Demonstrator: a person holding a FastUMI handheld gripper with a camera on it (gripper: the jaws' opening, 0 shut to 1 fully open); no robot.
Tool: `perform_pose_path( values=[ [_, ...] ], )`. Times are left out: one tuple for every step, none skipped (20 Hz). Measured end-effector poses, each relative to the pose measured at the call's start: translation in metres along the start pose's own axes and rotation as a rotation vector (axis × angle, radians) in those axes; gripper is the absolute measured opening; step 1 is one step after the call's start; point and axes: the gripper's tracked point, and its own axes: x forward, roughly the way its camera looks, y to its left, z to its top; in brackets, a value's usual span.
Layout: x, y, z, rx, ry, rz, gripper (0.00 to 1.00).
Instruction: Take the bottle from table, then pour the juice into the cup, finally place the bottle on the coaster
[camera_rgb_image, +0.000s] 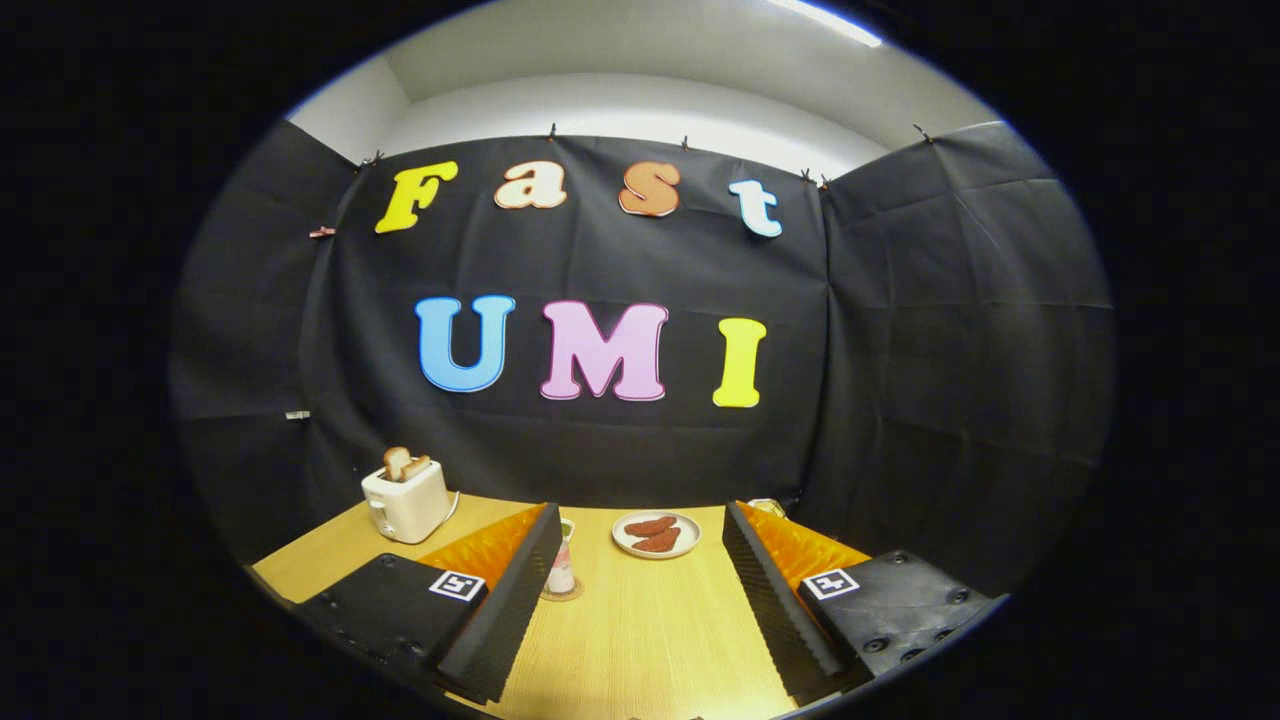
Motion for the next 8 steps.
perform_pose_path(
  values=[
    [-0.003,0.0,0.0,0.006,0.0,0.004,0.99],
    [-0.007,0.002,0.001,0.015,0.002,0.008,0.99],
    [-0.011,0.001,0.0,0.025,0.005,0.01,0.99],
    [-0.012,0.0,0.0,0.031,0.011,0.01,0.99],
    [-0.015,-0.003,-0.001,0.032,0.015,0.011,0.99],
    [-0.015,-0.004,-0.001,0.029,0.018,0.012,0.99],
    [-0.015,-0.006,-0.002,0.023,0.019,0.012,0.99],
    [-0.014,-0.007,-0.003,0.019,0.025,0.014,0.99]
  ],
)
